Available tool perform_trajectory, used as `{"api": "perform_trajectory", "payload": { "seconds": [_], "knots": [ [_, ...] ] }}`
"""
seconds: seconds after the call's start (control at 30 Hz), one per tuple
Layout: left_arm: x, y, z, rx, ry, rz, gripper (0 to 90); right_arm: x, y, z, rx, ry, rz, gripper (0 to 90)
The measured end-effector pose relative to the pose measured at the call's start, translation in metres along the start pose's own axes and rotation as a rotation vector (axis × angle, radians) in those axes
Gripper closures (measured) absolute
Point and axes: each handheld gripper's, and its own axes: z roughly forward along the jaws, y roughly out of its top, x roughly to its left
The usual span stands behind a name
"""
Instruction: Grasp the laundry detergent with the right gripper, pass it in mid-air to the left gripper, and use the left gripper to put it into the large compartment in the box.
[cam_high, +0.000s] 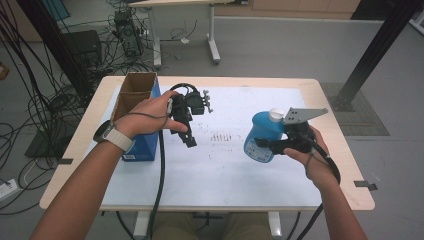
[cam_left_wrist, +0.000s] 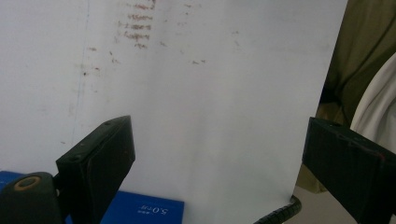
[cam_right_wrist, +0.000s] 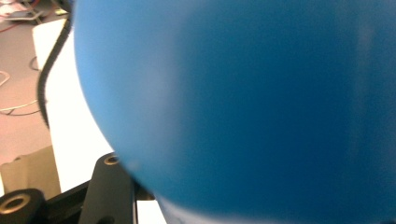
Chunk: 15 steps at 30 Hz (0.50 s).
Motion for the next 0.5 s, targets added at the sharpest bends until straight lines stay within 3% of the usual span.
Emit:
{"api": "perform_trajectory", "payload": {
  "seconds": [0.5],
  "knots": [
    [-0.015,-0.002,-0.014,0.013,0.014,-0.018,9.5,0.001,0.029,0.019,0.023,0.208,-0.112,44.3]
  ]
}}
